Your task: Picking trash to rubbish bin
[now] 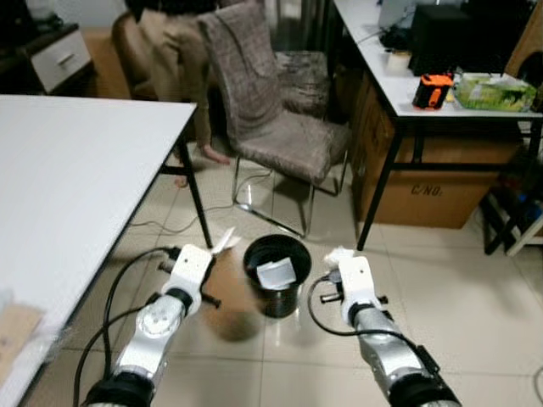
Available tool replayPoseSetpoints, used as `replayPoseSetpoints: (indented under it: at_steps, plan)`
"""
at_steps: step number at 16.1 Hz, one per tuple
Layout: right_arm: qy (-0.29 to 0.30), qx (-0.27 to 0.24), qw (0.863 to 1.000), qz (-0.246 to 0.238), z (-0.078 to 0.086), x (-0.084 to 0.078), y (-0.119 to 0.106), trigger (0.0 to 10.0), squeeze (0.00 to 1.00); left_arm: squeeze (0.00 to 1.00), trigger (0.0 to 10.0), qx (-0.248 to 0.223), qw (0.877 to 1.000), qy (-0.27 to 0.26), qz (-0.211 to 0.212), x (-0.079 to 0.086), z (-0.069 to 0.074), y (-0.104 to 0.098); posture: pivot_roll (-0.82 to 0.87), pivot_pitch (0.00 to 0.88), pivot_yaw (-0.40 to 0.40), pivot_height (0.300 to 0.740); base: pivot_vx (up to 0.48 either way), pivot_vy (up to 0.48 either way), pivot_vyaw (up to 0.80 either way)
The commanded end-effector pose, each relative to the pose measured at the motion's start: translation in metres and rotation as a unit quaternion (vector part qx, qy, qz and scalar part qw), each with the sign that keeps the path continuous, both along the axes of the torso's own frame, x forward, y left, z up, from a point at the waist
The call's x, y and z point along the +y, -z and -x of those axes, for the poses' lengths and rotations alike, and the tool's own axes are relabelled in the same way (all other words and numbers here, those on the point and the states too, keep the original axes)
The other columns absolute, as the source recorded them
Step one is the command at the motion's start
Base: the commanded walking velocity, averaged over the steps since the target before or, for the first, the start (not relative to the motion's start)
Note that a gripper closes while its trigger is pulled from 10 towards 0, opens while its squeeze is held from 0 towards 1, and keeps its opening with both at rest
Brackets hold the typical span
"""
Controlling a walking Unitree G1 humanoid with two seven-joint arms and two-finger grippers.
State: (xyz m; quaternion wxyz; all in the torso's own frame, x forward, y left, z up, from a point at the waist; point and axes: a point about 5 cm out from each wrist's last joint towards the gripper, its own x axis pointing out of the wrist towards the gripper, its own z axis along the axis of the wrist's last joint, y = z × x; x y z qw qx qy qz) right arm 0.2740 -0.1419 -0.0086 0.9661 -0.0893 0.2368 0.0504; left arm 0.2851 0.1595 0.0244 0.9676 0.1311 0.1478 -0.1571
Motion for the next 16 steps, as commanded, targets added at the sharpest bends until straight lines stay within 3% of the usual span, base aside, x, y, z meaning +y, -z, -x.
replayPoseSetpoints:
  at_steps: [1,16]
  plan:
    - [0.002,-0.011,1.0,-0.002,-0.0046,-0.0017,-0.004,10.0,0.0,0.0,10.0,-0.008,1.0,0.015,-0.003,-0.0052,-0.0022,-0.0023,-0.08,0.0,0.011,0.74,0.36,0.0,0.0]
    - [-0.005,-0.015,1.0,0.001,-0.0098,0.0014,-0.0048,10.0,0.0,0.0,10.0,-0.018,1.0,0.02,-0.007,-0.0056,-0.0108,-0.0059,-0.07,0.0,0.012,0.74,0.363,0.0,0.0]
